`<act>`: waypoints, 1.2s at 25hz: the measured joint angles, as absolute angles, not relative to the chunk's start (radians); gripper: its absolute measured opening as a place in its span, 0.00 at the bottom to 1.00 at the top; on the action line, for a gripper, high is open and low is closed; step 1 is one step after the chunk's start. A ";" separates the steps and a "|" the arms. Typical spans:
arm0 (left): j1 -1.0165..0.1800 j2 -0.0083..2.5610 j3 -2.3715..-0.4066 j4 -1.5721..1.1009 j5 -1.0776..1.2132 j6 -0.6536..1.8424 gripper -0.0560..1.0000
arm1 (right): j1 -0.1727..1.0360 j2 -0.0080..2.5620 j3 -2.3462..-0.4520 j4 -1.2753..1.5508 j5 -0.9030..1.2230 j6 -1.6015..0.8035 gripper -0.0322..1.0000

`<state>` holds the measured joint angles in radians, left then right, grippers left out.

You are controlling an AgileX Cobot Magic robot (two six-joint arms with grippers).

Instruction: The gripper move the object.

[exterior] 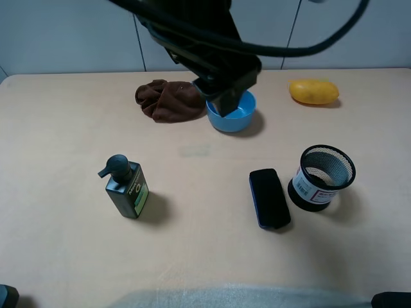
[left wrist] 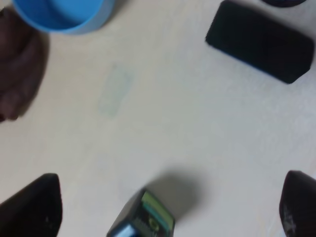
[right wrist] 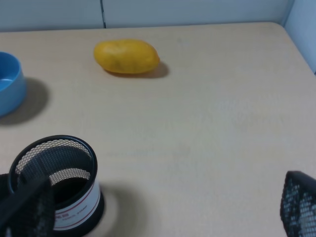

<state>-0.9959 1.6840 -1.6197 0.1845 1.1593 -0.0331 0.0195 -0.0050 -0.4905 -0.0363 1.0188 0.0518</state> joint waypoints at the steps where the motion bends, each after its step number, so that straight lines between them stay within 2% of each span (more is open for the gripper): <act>1: -0.985 1.664 -1.601 0.184 1.159 -0.034 0.89 | 0.019 -0.005 -0.491 -0.036 1.019 0.052 0.70; 15: -0.840 1.378 -1.342 0.183 1.159 -0.069 0.89 | 0.019 -0.005 -0.491 -0.036 1.020 0.052 0.70; 30: -0.727 0.951 -1.036 0.194 1.161 -0.095 0.99 | 0.019 -0.005 -0.491 -0.036 1.020 0.052 0.70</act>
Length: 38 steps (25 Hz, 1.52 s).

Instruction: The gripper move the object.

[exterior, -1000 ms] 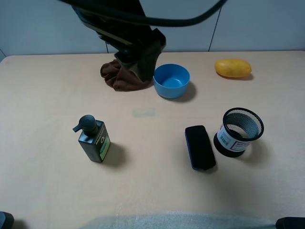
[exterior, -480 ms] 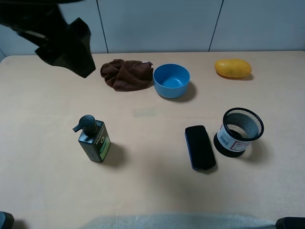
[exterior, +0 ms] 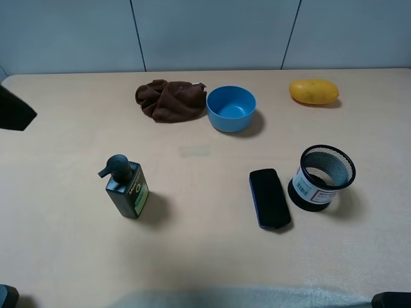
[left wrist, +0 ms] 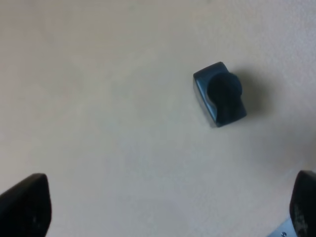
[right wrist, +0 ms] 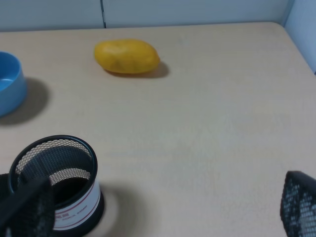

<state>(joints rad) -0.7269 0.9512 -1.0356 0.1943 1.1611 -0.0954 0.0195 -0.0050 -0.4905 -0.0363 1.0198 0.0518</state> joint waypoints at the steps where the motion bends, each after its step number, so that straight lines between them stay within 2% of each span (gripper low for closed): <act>1: -0.726 0.925 -1.022 0.194 1.161 -0.095 0.99 | 0.019 -0.005 -0.491 -0.036 1.020 0.052 0.70; 6: -0.709 0.807 -0.950 0.192 1.161 -0.106 0.99 | 0.019 -0.005 -0.491 -0.038 1.019 0.052 0.70; 25: -0.187 0.377 -0.677 0.099 1.162 -0.032 0.99 | 0.019 -0.005 -0.491 -0.037 1.019 0.052 0.70; 34: -0.033 0.200 -0.499 0.023 1.085 0.000 0.99 | 0.019 -0.005 -0.491 -0.037 1.020 0.052 0.70; 38: -0.003 0.160 -0.491 0.016 1.066 0.028 0.99 | 0.019 -0.005 -0.491 -0.037 1.020 0.052 0.70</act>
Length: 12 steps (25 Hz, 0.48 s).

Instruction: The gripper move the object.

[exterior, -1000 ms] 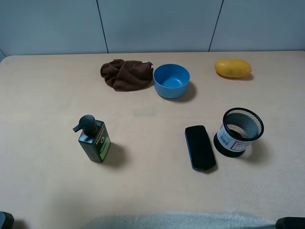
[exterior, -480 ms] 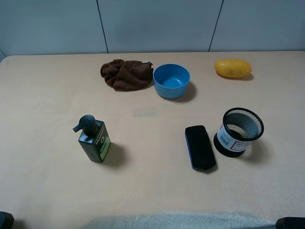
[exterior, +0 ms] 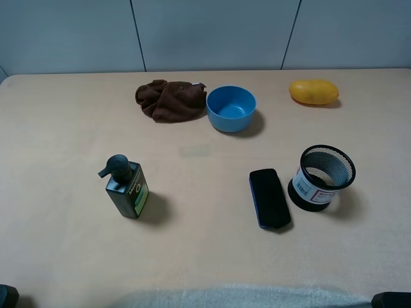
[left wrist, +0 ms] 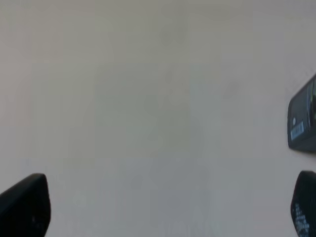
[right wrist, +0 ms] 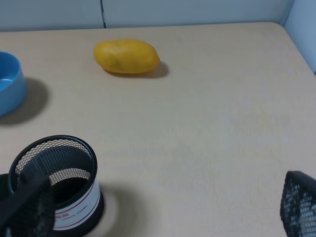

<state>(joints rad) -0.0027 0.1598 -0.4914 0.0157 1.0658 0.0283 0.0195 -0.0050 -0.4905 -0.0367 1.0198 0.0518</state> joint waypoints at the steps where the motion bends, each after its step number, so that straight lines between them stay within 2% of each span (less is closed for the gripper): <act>1: -0.001 0.152 -0.491 0.016 1.065 0.029 0.99 | 0.019 -0.005 -0.491 -0.037 1.020 0.052 0.70; 12: -0.001 0.003 -0.491 0.016 1.061 0.036 0.99 | 0.019 -0.005 -0.491 -0.037 1.020 0.052 0.70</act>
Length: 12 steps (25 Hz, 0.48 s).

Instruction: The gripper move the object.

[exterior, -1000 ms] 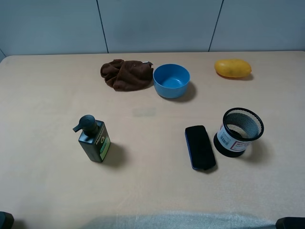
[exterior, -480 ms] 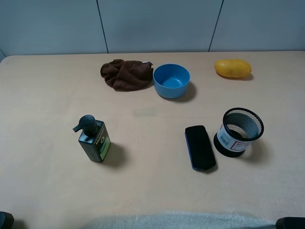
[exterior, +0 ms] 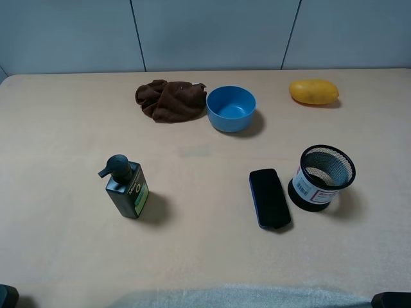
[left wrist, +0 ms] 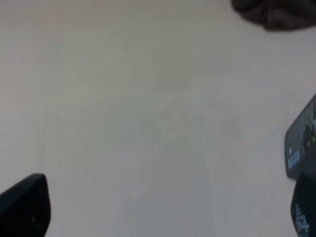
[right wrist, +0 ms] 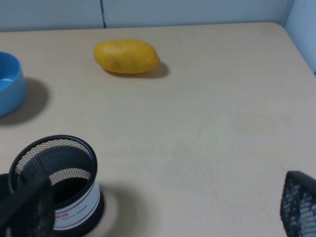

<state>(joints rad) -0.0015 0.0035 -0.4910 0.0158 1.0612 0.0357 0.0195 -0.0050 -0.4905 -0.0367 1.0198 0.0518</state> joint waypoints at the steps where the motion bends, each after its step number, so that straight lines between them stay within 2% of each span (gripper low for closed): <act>1: -0.001 -0.003 -0.491 0.016 1.062 0.037 0.99 | 0.019 -0.005 -0.491 -0.037 1.020 0.052 0.70; 12: -0.001 -0.006 -0.491 0.018 1.062 0.077 0.99 | 0.019 -0.005 -0.491 -0.037 1.019 0.051 0.70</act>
<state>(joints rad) -0.0015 -0.0061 -0.4910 0.0180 1.0620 0.0772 0.0195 -0.0050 -0.4905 -0.0367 1.0189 0.0508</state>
